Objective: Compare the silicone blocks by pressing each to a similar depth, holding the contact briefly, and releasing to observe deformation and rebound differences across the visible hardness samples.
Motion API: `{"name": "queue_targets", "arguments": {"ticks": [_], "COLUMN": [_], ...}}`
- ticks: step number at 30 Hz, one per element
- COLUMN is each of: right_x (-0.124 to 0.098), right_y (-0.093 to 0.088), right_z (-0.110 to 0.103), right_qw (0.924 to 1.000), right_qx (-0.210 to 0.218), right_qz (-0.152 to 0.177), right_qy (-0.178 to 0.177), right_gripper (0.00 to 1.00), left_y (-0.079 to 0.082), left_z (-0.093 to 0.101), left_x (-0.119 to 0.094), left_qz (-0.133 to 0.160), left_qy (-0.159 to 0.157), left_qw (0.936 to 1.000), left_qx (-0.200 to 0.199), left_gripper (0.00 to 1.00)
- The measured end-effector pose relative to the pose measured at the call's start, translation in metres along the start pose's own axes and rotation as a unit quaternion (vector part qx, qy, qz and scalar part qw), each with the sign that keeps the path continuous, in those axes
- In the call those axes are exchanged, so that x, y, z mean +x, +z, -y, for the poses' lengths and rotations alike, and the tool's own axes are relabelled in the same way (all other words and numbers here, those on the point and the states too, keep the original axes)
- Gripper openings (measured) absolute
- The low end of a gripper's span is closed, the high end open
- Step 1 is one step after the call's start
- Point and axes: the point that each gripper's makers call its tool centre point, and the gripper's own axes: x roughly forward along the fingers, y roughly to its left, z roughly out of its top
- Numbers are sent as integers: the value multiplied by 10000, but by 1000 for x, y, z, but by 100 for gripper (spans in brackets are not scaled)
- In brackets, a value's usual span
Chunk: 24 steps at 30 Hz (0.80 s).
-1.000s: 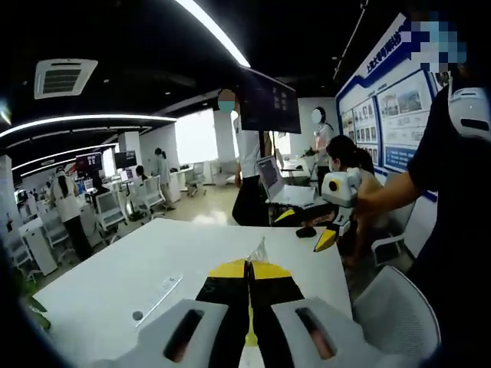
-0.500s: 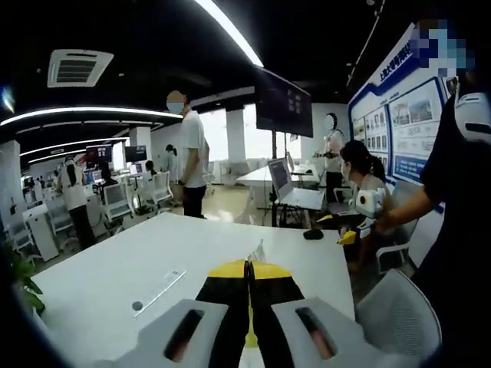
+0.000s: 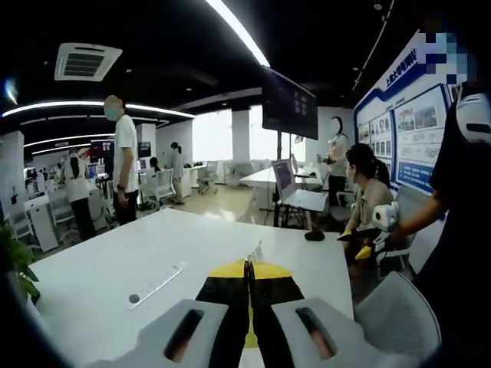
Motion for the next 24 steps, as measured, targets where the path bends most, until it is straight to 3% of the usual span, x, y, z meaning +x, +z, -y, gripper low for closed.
{"name": "queue_targets", "arguments": {"ticks": [9,15,17,24], "right_x": [-7,-15,-18,-23], "right_y": [7,-12,-11,-24], "right_z": [-6,-9,-8,-13], "right_qw": [9995,9988,9991,9967], "right_qx": [-298,-12,-34,-46], "right_qz": [94,-425,-367,-707], "right_qy": [70,235,194,408], "right_gripper": [64,61,63,61], "left_y": [-20,-41,-52,-87], "left_z": [-3,-7,-6,-6], "left_x": [0,1,2,5], "left_qz": [-89,-219,-273,-413], "left_qy": [103,158,166,217], "left_qw": [9996,9983,9977,9941], "left_qx": [-243,-526,-599,-980], "left_gripper": [0,0,0,0]}}
